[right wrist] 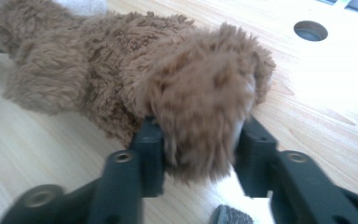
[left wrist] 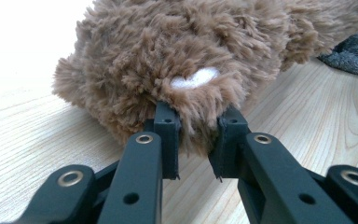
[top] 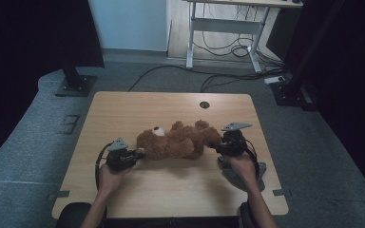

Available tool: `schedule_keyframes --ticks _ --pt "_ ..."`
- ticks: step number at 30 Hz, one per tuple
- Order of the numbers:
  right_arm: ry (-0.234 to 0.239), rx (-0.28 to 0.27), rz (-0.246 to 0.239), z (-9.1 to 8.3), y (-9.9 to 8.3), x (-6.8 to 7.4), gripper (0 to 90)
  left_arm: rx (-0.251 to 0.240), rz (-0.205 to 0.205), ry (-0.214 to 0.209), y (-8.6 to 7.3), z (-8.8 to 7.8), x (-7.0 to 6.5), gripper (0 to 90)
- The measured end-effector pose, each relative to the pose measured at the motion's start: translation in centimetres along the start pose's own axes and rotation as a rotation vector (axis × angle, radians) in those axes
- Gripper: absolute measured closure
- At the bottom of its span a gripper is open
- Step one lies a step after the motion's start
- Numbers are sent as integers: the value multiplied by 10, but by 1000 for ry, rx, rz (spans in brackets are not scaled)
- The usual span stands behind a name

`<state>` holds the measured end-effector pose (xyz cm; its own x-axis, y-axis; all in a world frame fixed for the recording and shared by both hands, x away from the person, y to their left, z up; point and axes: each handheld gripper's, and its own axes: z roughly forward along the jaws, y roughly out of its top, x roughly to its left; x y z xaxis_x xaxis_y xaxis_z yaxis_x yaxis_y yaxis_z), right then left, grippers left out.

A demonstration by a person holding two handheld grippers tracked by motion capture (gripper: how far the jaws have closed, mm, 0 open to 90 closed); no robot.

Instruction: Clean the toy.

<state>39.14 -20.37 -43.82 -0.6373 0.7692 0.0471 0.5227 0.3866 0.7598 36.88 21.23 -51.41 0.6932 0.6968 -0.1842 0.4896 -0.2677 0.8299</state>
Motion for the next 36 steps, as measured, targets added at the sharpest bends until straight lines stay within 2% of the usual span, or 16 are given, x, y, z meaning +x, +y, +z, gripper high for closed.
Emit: schedule_keyframes --ticks 5,8,12,18,24,28,32,36 --pt "-1 -3 -26 -12 -9 -1 358 0 3 8 0 0 0 708" --pt "-6 20 -33 -13 -23 -1 318 2 15 17 0 0 1 660" --pt "-11 46 -16 -6 -43 3 302 1 39 37 1 -1 -1 569" --pt "23 65 9 23 -63 17 301 -20 74 62 6 -6 -5 466" --pt "42 83 8 58 -68 36 291 -15 100 82 6 -7 -5 429" --pt "16 84 3 78 -64 45 272 -8 103 74 5 -6 -5 430" --pt "-33 90 -8 91 -59 54 254 -1 103 66 4 -3 -5 461" --pt "-87 81 -11 100 -57 54 253 -2 100 62 4 -2 -6 514"
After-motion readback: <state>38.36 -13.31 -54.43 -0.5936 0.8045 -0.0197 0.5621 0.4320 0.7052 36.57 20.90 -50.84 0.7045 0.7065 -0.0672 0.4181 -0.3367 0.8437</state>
